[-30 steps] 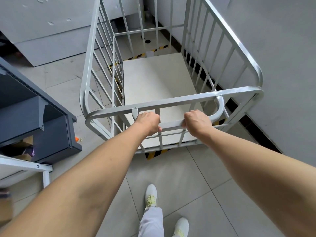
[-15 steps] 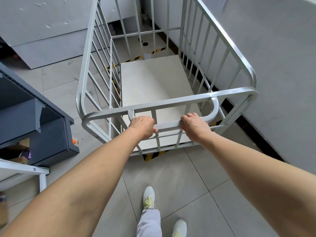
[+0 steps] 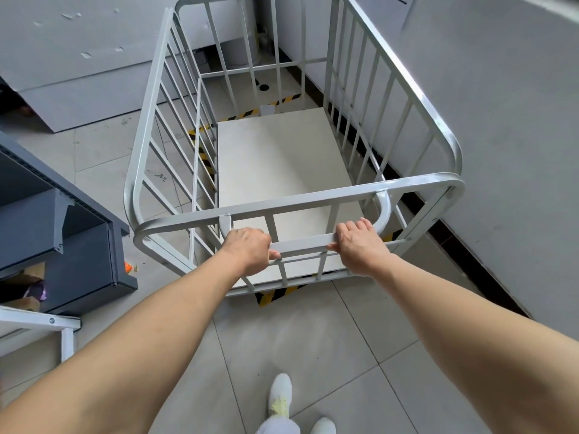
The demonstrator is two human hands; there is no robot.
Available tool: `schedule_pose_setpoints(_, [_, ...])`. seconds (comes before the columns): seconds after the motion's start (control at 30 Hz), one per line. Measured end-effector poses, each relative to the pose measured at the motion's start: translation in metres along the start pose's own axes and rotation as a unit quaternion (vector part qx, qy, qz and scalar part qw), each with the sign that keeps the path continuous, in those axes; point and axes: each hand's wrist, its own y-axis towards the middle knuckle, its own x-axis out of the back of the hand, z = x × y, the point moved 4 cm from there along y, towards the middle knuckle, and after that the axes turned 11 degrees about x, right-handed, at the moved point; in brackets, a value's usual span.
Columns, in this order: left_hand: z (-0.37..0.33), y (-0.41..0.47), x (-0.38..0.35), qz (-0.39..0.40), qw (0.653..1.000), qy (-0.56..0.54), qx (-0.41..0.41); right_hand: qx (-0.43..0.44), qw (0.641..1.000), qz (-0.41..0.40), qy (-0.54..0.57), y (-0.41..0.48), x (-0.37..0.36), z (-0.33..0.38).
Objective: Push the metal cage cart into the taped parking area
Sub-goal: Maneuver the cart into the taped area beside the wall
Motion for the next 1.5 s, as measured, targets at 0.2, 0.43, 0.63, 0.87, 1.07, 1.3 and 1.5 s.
schedule_pose_setpoints(0.2, [-0.01, 0.011, 0.009, 0.018, 0.999, 0.027, -0.02, 0.016, 0.999, 0.019, -0.033, 0.005, 0.002, -0.011])
schedule_pose_setpoints(0.43, [-0.047, 0.036, 0.031, 0.008, 0.999, 0.015, -0.031, -0.006, 0.998, 0.014, -0.056, 0.019, 0.014, -0.059])
schedule_pose_setpoints(0.63, [-0.084, 0.072, 0.057, 0.01, 1.0, 0.006, -0.011, 0.02, 0.997, -0.007, -0.071, 0.044, 0.032, -0.113])
schedule_pose_setpoints(0.87, [-0.114, 0.11, 0.083, 0.001, 0.999, -0.014, 0.035, 0.066, 0.993, -0.025, -0.091, 0.074, 0.052, -0.161])
schedule_pose_setpoints(1.07, [-0.136, 0.141, 0.103, -0.016, 0.997, -0.045, 0.066, 0.041, 0.995, -0.032, -0.084, 0.094, 0.074, -0.194])
schedule_pose_setpoints(1.3, [-0.136, 0.148, 0.102, -0.01, 0.985, -0.134, 0.106, 0.001, 0.997, -0.026, -0.079, 0.099, 0.085, -0.196])
schedule_pose_setpoints(1.5, [-0.098, 0.136, 0.1, -0.045, 0.962, -0.258, 0.076, -0.011, 0.997, -0.023, -0.077, 0.104, 0.106, -0.156])
